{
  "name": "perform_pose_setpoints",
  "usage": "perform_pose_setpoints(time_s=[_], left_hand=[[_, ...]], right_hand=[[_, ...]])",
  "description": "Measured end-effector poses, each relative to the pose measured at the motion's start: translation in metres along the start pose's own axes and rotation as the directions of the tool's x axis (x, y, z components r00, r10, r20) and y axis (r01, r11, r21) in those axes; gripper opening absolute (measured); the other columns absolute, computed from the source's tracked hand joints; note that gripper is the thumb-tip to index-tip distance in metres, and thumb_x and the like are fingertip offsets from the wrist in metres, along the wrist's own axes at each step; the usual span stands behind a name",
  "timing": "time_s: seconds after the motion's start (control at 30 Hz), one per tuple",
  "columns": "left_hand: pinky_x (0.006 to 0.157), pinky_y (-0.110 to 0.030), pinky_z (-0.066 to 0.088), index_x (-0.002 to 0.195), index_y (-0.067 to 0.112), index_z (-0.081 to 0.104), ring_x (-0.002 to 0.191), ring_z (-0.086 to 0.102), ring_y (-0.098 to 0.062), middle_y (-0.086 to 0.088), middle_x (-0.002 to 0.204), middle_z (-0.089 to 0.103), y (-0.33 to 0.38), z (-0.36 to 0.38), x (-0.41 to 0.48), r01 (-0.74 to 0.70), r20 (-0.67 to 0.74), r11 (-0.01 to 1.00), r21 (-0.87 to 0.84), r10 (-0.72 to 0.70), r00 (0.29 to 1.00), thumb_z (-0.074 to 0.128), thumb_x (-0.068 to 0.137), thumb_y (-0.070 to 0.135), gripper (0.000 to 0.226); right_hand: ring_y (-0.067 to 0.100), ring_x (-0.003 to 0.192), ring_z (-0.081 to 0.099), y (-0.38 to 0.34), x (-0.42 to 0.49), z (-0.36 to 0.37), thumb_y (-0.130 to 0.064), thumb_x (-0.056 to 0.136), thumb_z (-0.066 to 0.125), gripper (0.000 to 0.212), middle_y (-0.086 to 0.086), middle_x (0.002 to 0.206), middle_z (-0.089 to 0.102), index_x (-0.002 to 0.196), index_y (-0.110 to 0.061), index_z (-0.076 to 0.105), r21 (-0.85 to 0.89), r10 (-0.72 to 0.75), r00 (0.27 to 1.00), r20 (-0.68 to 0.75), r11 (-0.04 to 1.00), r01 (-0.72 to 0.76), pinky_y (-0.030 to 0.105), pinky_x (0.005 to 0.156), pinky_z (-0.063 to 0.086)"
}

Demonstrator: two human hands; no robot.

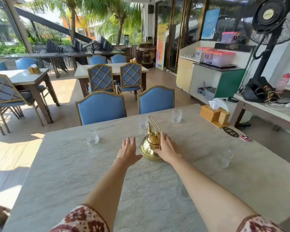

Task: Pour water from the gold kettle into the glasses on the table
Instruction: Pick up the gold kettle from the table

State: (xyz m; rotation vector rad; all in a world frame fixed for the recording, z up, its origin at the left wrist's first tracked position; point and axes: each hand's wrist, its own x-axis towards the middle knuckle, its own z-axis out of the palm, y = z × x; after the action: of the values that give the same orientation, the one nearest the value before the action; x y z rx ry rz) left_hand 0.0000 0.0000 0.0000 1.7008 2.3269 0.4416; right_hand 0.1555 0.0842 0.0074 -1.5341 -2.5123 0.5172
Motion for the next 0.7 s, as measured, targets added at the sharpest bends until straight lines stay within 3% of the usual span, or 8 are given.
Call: perform_pose_setpoints(time_s=[0.1, 0.2, 0.27, 0.33, 0.4, 0.47, 0.57, 0.7], left_hand=[[0.118, -0.048, 0.031, 0.156, 0.004, 0.009, 0.149, 0.016, -0.035, -0.021, 0.161, 0.015, 0.010, 0.026, 0.031, 0.040, 0.032, 0.999, -0.027, -0.039, 0.999, 0.073, 0.084, 0.036, 0.101], [0.118, -0.046, 0.028, 0.154, 0.002, 0.012, 0.147, 0.021, -0.036, -0.020, 0.158, 0.024, 0.024, 0.047, 0.056, 0.068, 0.047, 0.991, -0.117, -0.063, 0.997, 0.078, 0.080, 0.036, 0.104], [0.116, -0.047, 0.031, 0.150, 0.003, 0.022, 0.140, 0.032, -0.036, -0.018, 0.147, 0.037, 0.032, 0.063, 0.071, 0.063, 0.019, 0.978, -0.201, -0.060, 0.998, 0.084, 0.072, 0.039, 0.106], [0.113, -0.048, 0.033, 0.149, 0.004, 0.024, 0.136, 0.035, -0.037, -0.016, 0.142, 0.041, 0.036, 0.078, 0.078, 0.082, -0.014, 0.966, -0.245, -0.088, 0.996, 0.087, 0.064, 0.043, 0.113], [0.117, -0.049, 0.028, 0.153, 0.006, 0.016, 0.142, 0.026, -0.036, -0.015, 0.149, 0.033, 0.039, 0.092, 0.081, 0.110, -0.054, 0.948, -0.297, -0.132, 0.990, 0.089, 0.060, 0.042, 0.123], [0.122, -0.046, 0.021, 0.156, 0.009, 0.010, 0.147, 0.017, -0.031, -0.012, 0.155, 0.024, 0.042, 0.099, 0.078, 0.131, -0.087, 0.926, -0.353, -0.172, 0.981, 0.088, 0.060, 0.043, 0.128], [0.123, -0.045, 0.017, 0.156, 0.009, 0.008, 0.151, 0.011, -0.030, -0.011, 0.161, 0.017, 0.052, 0.103, 0.066, 0.155, -0.147, 0.891, -0.426, -0.238, 0.960, 0.087, 0.061, 0.041, 0.127], [0.125, -0.041, 0.006, 0.155, 0.002, 0.004, 0.153, 0.000, -0.030, -0.014, 0.164, 0.007, 0.059, 0.104, 0.049, 0.175, -0.160, 0.865, -0.471, -0.279, 0.947, 0.087, 0.067, 0.034, 0.126]], right_hand=[[0.034, 0.140, 0.028, 0.006, 0.033, 0.004, -0.039, 0.089, 0.062, 0.097, 0.019, 0.156, 0.021, 0.153, -0.005, -0.002, 0.021, -0.024, 0.993, -0.116, 0.999, 0.027, 0.042, 0.114, 0.030], [0.030, 0.133, 0.039, -0.005, 0.059, -0.002, -0.036, 0.094, 0.056, 0.080, 0.016, 0.150, 0.037, 0.153, -0.002, 0.013, 0.090, -0.087, 0.974, -0.209, 0.990, 0.108, 0.038, 0.107, 0.037], [0.028, 0.127, 0.048, -0.009, 0.079, -0.002, -0.030, 0.097, 0.051, 0.059, 0.014, 0.141, 0.049, 0.146, -0.003, 0.032, 0.273, -0.024, 0.969, -0.247, 0.957, 0.093, 0.039, 0.103, 0.040], [0.025, 0.099, 0.061, -0.009, 0.093, 0.000, -0.025, 0.097, 0.050, 0.040, 0.009, 0.110, 0.064, 0.131, -0.004, 0.052, 0.529, 0.092, 0.974, -0.206, 0.848, 0.032, 0.043, 0.090, 0.049], [0.018, 0.063, 0.056, -0.002, 0.102, 0.005, -0.022, 0.095, 0.052, 0.027, 0.004, 0.076, 0.060, 0.112, -0.003, 0.062, 0.734, 0.103, 0.987, -0.125, 0.679, 0.022, 0.042, 0.065, 0.051], [0.013, 0.045, 0.044, 0.005, 0.104, 0.007, -0.018, 0.093, 0.053, 0.022, 0.001, 0.059, 0.052, 0.097, 0.001, 0.063, 0.819, 0.075, 0.993, -0.094, 0.572, 0.034, 0.031, 0.047, 0.041], [0.011, 0.044, 0.037, 0.006, 0.100, 0.009, -0.016, 0.091, 0.055, 0.024, -0.003, 0.052, 0.045, 0.089, 0.007, 0.061, 0.886, 0.070, 0.997, -0.045, 0.463, 0.008, 0.026, 0.044, 0.031], [0.007, 0.043, 0.037, 0.003, 0.082, 0.004, -0.008, 0.094, 0.055, 0.011, -0.001, 0.056, 0.044, 0.091, -0.001, 0.064, 0.938, 0.008, 1.000, 0.029, 0.345, -0.030, 0.017, 0.037, 0.030]])
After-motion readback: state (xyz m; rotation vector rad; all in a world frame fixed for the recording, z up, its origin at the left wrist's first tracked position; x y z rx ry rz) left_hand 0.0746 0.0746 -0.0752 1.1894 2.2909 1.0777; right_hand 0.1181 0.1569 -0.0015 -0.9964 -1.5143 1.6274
